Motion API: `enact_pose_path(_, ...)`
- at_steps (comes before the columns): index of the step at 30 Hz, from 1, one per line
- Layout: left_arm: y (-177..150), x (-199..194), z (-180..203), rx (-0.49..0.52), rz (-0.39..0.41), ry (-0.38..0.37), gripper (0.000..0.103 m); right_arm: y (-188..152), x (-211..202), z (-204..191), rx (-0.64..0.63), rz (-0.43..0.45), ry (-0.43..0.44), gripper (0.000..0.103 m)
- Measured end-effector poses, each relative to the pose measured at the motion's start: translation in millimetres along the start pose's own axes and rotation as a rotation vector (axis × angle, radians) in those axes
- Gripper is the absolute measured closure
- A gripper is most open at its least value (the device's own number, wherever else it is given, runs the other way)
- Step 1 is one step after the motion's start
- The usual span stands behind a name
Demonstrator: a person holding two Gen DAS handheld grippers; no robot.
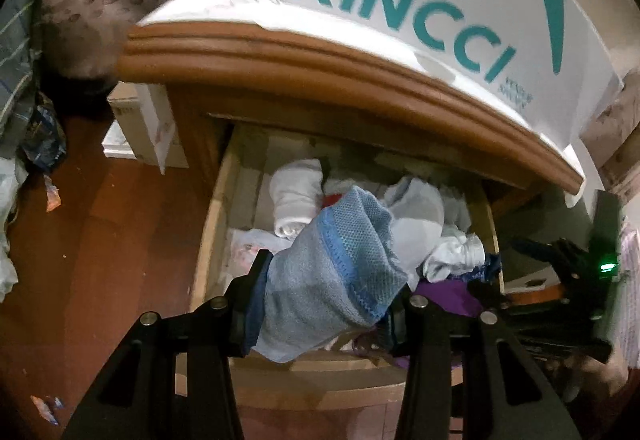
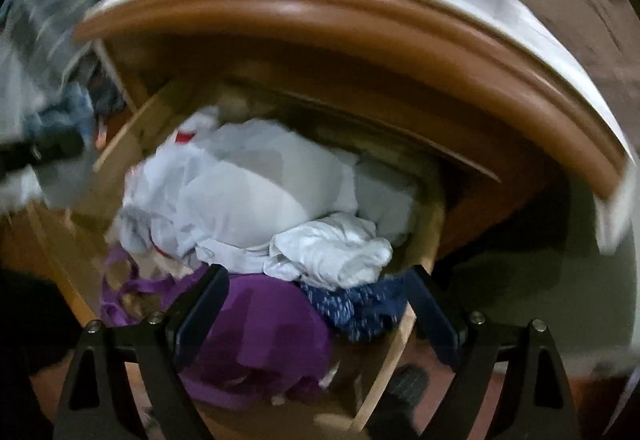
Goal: Take underwear out of drawer
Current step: 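Grasp a white cloth in the drawer with the right gripper while the left gripper holds the sock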
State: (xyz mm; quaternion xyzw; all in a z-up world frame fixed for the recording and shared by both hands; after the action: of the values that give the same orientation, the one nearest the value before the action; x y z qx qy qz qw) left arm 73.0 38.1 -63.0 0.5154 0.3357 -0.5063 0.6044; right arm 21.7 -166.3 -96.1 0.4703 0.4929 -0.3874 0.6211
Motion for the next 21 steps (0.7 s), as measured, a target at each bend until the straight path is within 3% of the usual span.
enact_pose_path(3,2.1,-7.2,-7.3,-0.012,0.018,0.018,0.061,9.3,18.1,-4.1,-0.112,-0.065,-0.086,0.011)
enact_pose_path(9,1.2,-8.4,-13.6,-0.026,0.009,0.013,0.061,19.7,45.7,-2.3,-0.169,-0.155,-0.118,0.012)
enact_pose_path(11,0.7,-7.5,-15.1,-0.032,0.002,0.022,0.061,24.4,51.1,0.2,-0.201,-0.145,-0.182,0.012)
enact_pose_path(15,0.3,-6.2,-15.7,-0.037,-0.005,0.015,0.060,26.2,53.6,-3.7,-0.251,-0.145,-0.225,0.012)
enact_pose_path(21,-0.4,-5.4,-15.0,-0.031,-0.008,0.016,0.060,21.3,66.1,-6.7,-0.271,-0.177,-0.234,0.012)
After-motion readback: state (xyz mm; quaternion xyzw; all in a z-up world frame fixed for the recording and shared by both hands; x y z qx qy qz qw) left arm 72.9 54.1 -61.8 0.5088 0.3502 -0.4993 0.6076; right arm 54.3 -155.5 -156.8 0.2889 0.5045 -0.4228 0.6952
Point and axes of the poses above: each gripper's, at about its wrist camera, not at the fingertips, and x roughly the way its jaws point, z to its right, y to its top, the point moved 9 cm from there along x, roughly the way its jaws point, and after that the axes turned 13 degrees about -z, right-handed, at the moved point
